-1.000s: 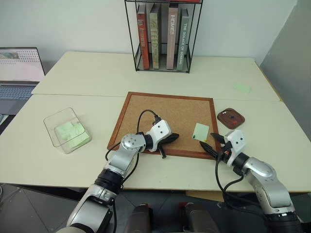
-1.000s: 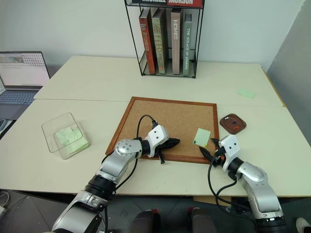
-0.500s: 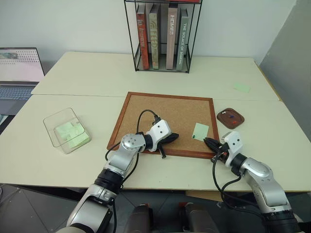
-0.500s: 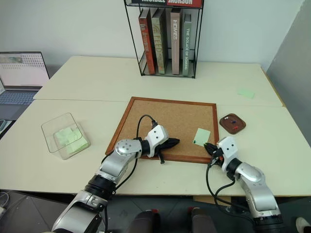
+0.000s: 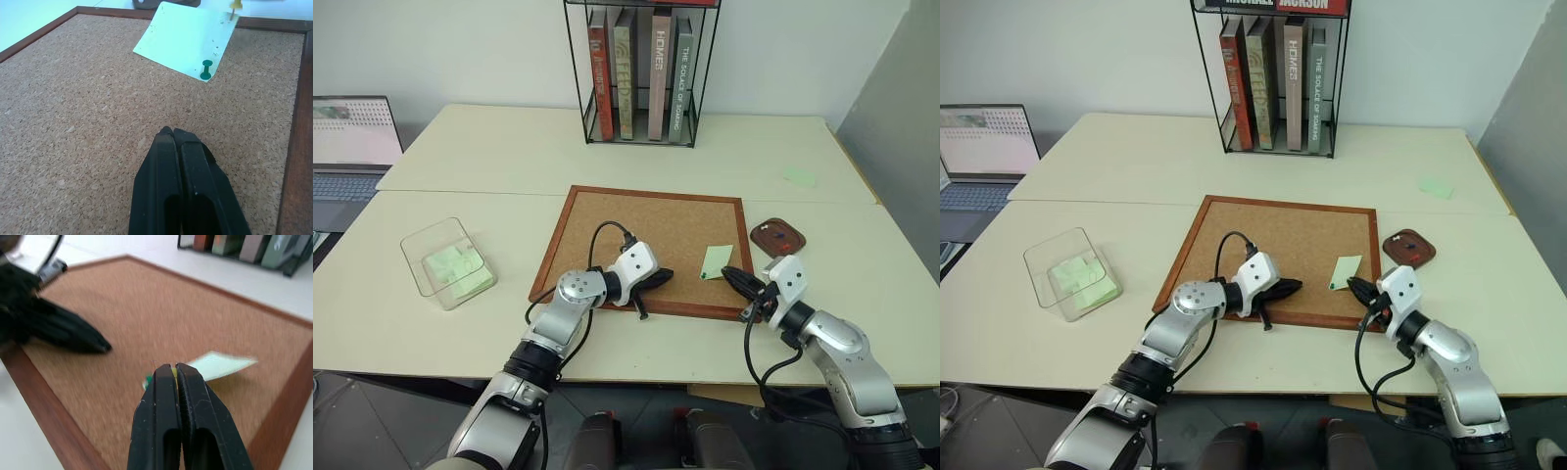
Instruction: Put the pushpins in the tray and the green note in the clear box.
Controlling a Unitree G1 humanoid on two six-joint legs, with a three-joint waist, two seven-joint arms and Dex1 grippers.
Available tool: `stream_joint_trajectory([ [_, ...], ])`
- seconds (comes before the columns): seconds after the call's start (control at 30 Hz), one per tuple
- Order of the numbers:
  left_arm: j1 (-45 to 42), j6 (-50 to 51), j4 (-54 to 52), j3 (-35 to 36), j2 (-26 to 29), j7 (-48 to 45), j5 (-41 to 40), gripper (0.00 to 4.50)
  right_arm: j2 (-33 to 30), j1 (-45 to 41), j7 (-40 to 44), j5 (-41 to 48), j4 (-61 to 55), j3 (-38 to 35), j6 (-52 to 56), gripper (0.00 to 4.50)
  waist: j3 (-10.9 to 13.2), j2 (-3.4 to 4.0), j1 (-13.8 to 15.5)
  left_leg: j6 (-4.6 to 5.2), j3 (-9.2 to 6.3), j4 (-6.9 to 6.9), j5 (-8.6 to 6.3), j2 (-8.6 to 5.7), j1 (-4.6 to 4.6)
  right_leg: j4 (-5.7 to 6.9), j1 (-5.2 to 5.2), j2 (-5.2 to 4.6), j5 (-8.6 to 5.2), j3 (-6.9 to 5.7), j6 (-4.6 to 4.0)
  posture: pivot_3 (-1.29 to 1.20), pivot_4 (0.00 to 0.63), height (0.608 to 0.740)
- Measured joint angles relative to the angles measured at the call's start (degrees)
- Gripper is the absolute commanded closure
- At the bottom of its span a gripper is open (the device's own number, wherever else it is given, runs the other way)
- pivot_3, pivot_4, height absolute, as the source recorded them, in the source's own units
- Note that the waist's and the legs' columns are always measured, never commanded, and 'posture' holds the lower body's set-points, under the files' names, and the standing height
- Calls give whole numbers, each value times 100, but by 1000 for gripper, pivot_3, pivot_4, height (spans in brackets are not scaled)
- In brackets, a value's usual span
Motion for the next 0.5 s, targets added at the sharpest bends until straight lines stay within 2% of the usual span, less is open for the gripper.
stream_joint_trajectory([
  [0.27,7,-7,-2,-4,2,-4,2,4500,-52,-14,-63,110,-39,-159,100,4476,0,0,2,0,1,0,0,0,1,1,0,0,0,1,0,0,150,740],
  [0.5,8,-13,-5,-11,6,-9,2,4500,30,-543,-477,208,495,-537,409,4476,-1,1,1,0,2,-2,0,0,1,0,0,0,0,2,-1,0,150,740],
])
